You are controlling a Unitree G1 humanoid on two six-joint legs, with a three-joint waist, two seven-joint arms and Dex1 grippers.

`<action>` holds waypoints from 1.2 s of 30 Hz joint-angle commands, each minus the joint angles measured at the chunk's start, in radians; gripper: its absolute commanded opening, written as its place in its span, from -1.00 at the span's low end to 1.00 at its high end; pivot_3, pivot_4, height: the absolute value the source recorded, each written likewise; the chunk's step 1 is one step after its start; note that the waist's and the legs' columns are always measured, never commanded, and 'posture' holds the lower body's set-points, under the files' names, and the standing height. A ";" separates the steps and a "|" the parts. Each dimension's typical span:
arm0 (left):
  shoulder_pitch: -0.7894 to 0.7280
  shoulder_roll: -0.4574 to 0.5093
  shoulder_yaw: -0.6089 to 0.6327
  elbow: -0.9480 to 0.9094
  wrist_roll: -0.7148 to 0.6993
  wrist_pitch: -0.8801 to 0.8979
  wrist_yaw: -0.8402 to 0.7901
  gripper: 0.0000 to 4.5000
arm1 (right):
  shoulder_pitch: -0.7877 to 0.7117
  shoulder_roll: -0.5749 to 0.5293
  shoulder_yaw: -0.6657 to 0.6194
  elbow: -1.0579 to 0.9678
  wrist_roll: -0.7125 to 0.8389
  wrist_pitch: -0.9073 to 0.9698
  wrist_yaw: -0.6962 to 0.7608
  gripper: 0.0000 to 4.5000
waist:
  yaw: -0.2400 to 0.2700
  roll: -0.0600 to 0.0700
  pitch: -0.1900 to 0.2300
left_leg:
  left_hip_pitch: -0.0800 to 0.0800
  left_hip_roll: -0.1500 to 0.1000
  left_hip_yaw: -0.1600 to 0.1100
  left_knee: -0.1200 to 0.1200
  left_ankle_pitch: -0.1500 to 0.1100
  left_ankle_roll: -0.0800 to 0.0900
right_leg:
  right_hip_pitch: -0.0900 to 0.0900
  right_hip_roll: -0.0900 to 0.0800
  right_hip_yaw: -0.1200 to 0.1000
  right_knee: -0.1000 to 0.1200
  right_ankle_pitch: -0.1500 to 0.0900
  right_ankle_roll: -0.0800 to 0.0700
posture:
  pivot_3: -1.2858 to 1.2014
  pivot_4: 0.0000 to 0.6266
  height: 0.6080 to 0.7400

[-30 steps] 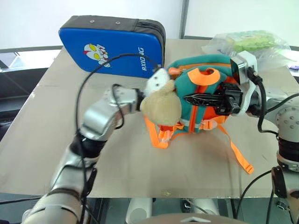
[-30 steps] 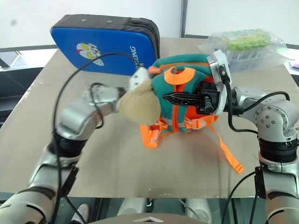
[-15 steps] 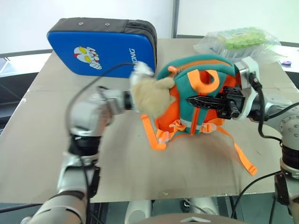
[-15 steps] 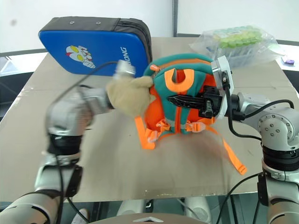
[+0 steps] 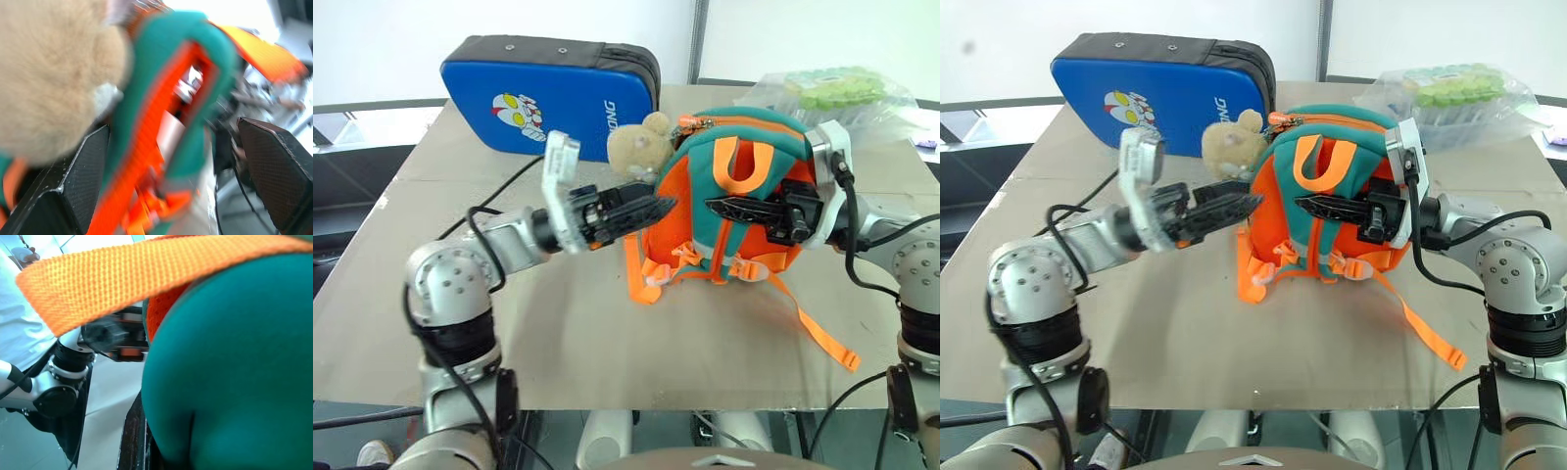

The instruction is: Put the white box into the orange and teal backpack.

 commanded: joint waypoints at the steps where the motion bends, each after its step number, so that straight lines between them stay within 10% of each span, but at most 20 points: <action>1: -0.009 -0.013 0.047 0.019 -0.080 0.013 0.124 0.90 | 0.006 -0.018 -0.023 -0.040 0.023 -0.004 -0.004 -1.00 | -0.008 0.000 0.000 | 0.000 0.000 0.000 0.000 0.000 0.000 | 0.000 0.001 0.000 0.001 0.000 0.000 | 0.03 -0.52 1.00; 11: -0.059 -0.078 0.118 0.198 -0.510 -0.066 0.626 0.90 | 0.057 -0.027 -0.040 -0.068 0.035 -0.013 -0.041 -1.00 | -0.005 0.000 0.000 | -0.001 0.000 -0.001 0.002 0.000 0.000 | 0.000 0.000 0.000 0.001 0.000 0.000 | 0.03 -0.52 1.00; 32: 0.001 0.030 -0.001 0.146 -0.732 -0.238 0.627 0.90 | 0.078 -0.019 -0.015 -0.053 0.002 -0.053 -0.038 -1.00 | 0.003 0.000 0.000 | 0.000 0.000 0.001 0.001 0.000 0.000 | 0.000 0.000 0.001 0.001 0.000 0.000 | 0.03 -0.52 1.00; 36: -0.016 0.027 -0.029 0.164 -0.695 -0.259 0.634 0.31 | 0.078 -0.015 -0.009 -0.052 -0.006 -0.056 -0.036 -1.00 | 0.004 0.000 0.000 | 0.000 0.000 0.001 0.002 0.000 0.000 | 0.000 0.000 0.001 0.001 0.000 0.000 | 0.03 -0.52 1.00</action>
